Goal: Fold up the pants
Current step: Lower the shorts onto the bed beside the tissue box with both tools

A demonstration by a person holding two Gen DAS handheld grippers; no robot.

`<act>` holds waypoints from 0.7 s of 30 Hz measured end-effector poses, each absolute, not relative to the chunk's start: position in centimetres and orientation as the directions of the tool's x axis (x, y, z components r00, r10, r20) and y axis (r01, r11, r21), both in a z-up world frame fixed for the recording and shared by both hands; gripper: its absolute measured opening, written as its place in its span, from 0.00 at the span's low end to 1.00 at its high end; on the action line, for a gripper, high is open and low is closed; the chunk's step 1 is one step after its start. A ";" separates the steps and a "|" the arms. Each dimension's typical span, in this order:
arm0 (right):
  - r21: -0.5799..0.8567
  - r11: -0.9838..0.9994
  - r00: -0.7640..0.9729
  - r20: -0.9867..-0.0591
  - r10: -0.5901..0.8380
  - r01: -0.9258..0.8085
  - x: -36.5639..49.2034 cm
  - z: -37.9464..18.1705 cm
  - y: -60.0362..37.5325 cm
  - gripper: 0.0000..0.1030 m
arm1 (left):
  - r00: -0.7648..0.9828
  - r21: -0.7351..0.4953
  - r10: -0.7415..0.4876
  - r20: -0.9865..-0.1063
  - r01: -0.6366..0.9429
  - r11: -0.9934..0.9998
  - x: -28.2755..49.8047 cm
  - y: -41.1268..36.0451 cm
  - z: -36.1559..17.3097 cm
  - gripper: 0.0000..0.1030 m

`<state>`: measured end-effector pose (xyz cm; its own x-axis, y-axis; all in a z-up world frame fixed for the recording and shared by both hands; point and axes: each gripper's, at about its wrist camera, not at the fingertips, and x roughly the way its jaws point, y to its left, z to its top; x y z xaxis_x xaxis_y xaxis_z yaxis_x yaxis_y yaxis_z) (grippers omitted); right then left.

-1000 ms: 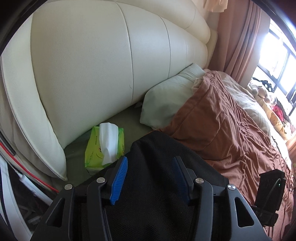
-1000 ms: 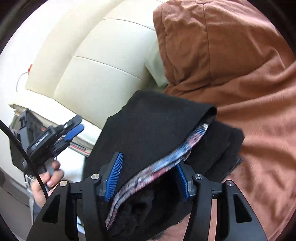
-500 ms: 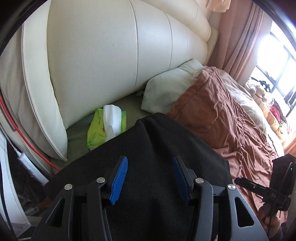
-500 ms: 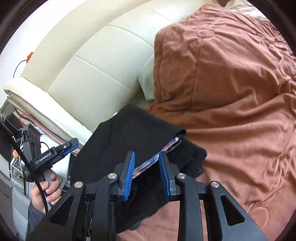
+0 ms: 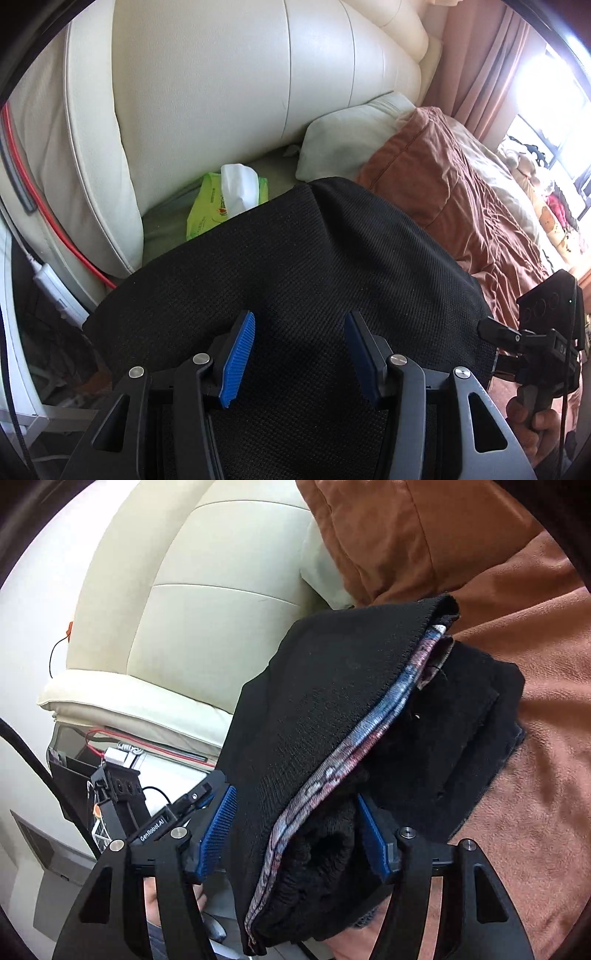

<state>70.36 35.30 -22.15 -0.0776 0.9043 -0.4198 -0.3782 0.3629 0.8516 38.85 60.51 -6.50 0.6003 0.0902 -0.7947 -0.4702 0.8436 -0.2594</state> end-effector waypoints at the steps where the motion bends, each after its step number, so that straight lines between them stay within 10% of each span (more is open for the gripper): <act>1: 0.857 0.358 -0.075 -0.412 0.908 -0.371 70.6 -22.4 35.5 0.60 | 0.599 -0.257 0.091 -0.796 -0.471 0.844 38.7 60.6 -6.7 0.52; 11: 0.869 0.335 0.129 -0.309 0.942 -0.365 74.8 -19.3 33.2 0.57 | 0.601 -0.274 0.080 -0.795 -0.475 0.836 38.3 61.1 -7.9 0.52; 21: 0.593 0.559 0.332 -0.454 0.827 -0.579 71.5 -14.2 31.4 0.45 | 0.635 -0.283 0.081 -0.768 -0.450 0.847 38.2 60.5 -6.4 0.52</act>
